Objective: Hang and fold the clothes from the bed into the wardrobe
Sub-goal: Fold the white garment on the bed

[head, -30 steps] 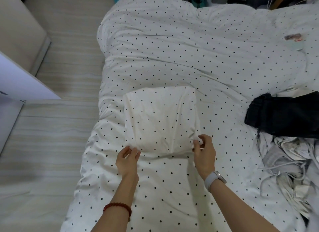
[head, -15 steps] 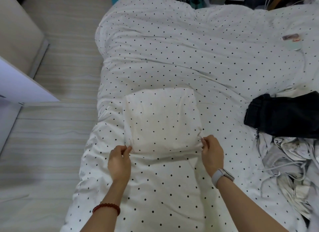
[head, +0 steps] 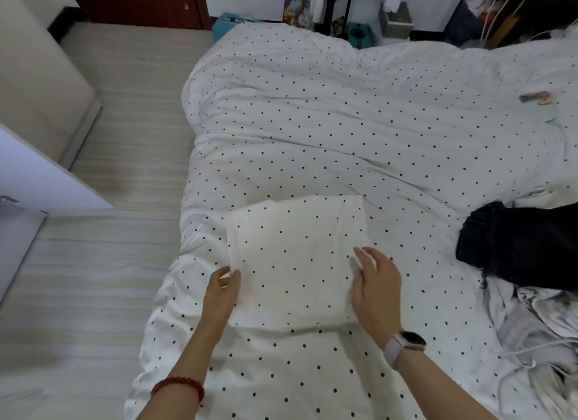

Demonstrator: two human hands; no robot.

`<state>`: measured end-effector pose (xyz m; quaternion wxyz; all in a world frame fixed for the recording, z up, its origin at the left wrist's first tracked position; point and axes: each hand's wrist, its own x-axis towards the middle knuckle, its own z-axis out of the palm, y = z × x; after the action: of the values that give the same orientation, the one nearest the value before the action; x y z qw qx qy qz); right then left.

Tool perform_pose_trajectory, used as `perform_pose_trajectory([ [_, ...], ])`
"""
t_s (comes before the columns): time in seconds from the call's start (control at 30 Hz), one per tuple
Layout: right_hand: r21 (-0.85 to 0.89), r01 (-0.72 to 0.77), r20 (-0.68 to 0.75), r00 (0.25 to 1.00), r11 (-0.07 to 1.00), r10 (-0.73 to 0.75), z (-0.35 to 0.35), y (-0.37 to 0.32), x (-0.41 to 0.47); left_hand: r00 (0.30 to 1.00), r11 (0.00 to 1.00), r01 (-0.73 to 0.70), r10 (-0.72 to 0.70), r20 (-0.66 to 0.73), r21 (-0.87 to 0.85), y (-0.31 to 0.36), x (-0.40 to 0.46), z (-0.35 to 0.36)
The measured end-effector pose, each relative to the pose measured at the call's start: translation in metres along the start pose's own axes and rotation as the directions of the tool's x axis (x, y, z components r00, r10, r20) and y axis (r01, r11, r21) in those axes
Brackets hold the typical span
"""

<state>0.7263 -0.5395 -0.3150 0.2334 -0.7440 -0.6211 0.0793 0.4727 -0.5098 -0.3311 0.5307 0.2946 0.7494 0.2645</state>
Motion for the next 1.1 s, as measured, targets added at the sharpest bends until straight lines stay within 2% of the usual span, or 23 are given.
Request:
perform_pose_trajectory([
  [0.07,-0.137,0.245,0.189,0.958,0.96,-0.218,0.017,-0.011,0.015,0.999,0.999,-0.04,0.04,-0.005,0.014,0.022,0.014,0.016],
  [0.13,-0.205,0.326,0.334,0.91,0.923,-0.247,0.033,-0.018,0.034,0.996,0.998,-0.067,0.066,-0.058,-0.016,0.044,0.03,0.028],
  [0.27,-0.295,0.256,0.511,0.856,0.92,-0.074,0.053,-0.022,0.084,0.958,0.986,-0.158,0.166,-0.233,0.054,0.083,0.064,0.042],
  [0.37,-0.36,0.258,0.542,0.84,0.897,-0.024,0.065,-0.009,0.106,0.919,0.98,-0.126,0.173,-0.354,0.152,0.089,0.085,0.043],
  [0.47,-0.366,0.165,0.549,0.833,0.916,0.07,0.075,0.015,0.121,0.885,0.978,-0.047,0.135,-0.446,0.204,0.089,0.108,0.04],
  [0.53,-0.392,0.163,0.561,0.822,0.906,0.095,0.075,0.028,0.127,0.842,0.952,-0.085,0.226,-0.489,0.294,0.089,0.119,0.038],
  [0.57,-0.401,0.171,0.563,0.821,0.9,0.095,0.077,0.033,0.129,0.806,0.906,-0.148,0.342,-0.482,0.395,0.087,0.121,0.038],
  [0.6,-0.408,0.184,0.542,0.837,0.894,0.076,0.075,0.032,0.13,0.75,0.818,-0.232,0.495,-0.44,0.526,0.085,0.119,0.04],
  [0.63,-0.418,0.194,0.503,0.863,0.888,0.048,0.075,0.028,0.131,0.675,0.69,-0.323,0.648,-0.353,0.648,0.082,0.114,0.044],
  [0.7,-0.411,0.197,0.413,0.911,0.89,-0.011,0.074,0.01,0.129,0.538,0.394,-0.49,0.839,-0.085,0.778,0.077,0.097,0.063],
  [0.73,-0.38,0.224,0.396,0.916,0.897,-0.061,0.075,-0.001,0.127,0.511,0.272,-0.554,0.857,0.064,0.787,0.073,0.09,0.074],
  [0.77,-0.346,0.273,0.407,0.906,0.898,-0.118,0.078,-0.009,0.123,0.529,0.196,-0.595,0.826,0.196,0.779,0.07,0.085,0.084],
  [0.83,-0.291,0.343,0.475,0.862,0.893,-0.176,0.083,-0.012,0.115,0.658,0.16,-0.578,0.671,0.341,0.8,0.061,0.087,0.094],
  [0.9,-0.315,0.325,0.568,0.817,0.892,-0.097,0.085,0.004,0.112,0.806,0.217,-0.453,0.515,0.293,0.865,0.049,0.101,0.089],
  [0.97,-0.373,0.287,0.589,0.808,0.883,-0.014,0.081,0.024,0.114,0.915,0.298,-0.307,0.354,0.194,0.904,0.041,0.113,0.082],
  [1.03,-0.39,0.237,0.56,0.828,0.89,0.025,0.076,0.039,0.116,0.957,0.357,-0.235,0.25,0.15,0.904,0.046,0.115,0.076],
  [1.1,-0.355,0.105,0.501,0.86,0.929,0.094,0.069,0.039,0.11,0.97,0.521,-0.203,0.225,0.095,0.829,0.047,0.104,0.071],
])
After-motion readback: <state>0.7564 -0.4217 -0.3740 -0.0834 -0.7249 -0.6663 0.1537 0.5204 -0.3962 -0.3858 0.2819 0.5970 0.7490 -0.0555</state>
